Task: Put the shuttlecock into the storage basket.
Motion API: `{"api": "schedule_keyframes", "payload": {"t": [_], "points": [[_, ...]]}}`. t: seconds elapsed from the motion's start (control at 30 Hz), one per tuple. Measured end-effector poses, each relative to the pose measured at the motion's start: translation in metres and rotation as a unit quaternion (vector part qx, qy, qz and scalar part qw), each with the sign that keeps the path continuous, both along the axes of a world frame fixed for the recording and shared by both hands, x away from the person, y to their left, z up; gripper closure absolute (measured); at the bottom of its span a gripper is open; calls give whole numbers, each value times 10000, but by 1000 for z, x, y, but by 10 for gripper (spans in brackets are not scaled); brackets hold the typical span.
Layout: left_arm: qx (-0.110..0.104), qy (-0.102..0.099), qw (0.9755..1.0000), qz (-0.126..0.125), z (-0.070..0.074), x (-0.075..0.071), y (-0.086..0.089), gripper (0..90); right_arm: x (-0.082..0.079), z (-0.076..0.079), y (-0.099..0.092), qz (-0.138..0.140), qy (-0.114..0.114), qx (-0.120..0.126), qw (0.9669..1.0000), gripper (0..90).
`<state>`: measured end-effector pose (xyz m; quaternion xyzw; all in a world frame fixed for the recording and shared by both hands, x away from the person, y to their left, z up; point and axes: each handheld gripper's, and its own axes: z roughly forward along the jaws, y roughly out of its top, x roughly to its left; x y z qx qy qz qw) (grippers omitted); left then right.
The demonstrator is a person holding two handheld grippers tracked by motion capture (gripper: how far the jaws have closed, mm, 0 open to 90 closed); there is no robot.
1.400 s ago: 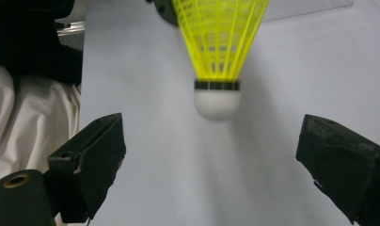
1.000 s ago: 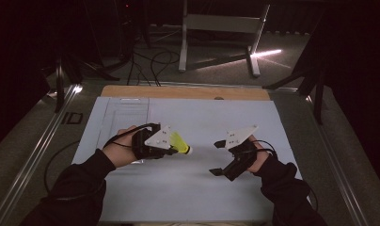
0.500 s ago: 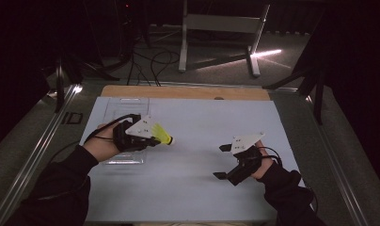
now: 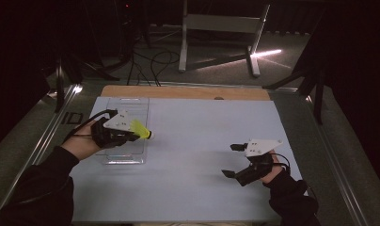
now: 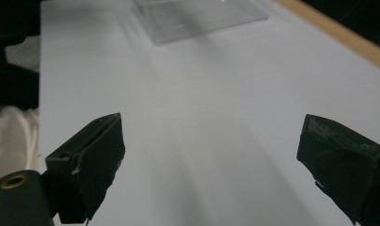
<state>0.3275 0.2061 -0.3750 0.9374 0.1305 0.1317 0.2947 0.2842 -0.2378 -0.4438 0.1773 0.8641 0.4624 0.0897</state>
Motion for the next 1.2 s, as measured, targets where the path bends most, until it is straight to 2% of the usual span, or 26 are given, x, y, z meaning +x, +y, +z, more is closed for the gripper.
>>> {"api": "schedule_keyframes", "payload": {"t": [0.03, 0.1, 0.2, 0.33, 0.47, 0.63, 1.0, 1.07, 1.2], "points": [[29, -24, 10000, 51, 0, 0, 4, 900, -2, -1, -5, -103, -104, 55, 9999, 81], [60, -8, 10000, 79, 0, 1, 8, 900, -3, -2, -9, -156, -112, 120, 9997, 81], [109, 25, 9998, 171, 0, 2, 20, 900, -5, -3, -13, -200, -137, 122, 9996, 81], [200, 103, 9995, 235, -2, 2, 31, 900, -9, -4, -15, -289, -295, 124, 9991, 81], [186, 135, 9991, 352, -3, 3, 43, 900, -11, -8, -18, -328, -232, 105, 9991, 82], [127, 176, 9986, 478, -4, 5, 52, 900, -15, -12, -22, -334, -259, 192, 9989, 86], [129, 323, 9981, 512, -16, 5, 49, 900, -18, -17, -27, -450, -279, 268, 9982, 86], [92, 354, 9980, 519, -19, 5, 48, 900, -18, -18, -28, -466, -320, 256, 9981, 86], [9, 445, 9976, 527, -26, 6, 46, 900, -19, -20, -29, -480, -254, 257, 9982, 86]]}}
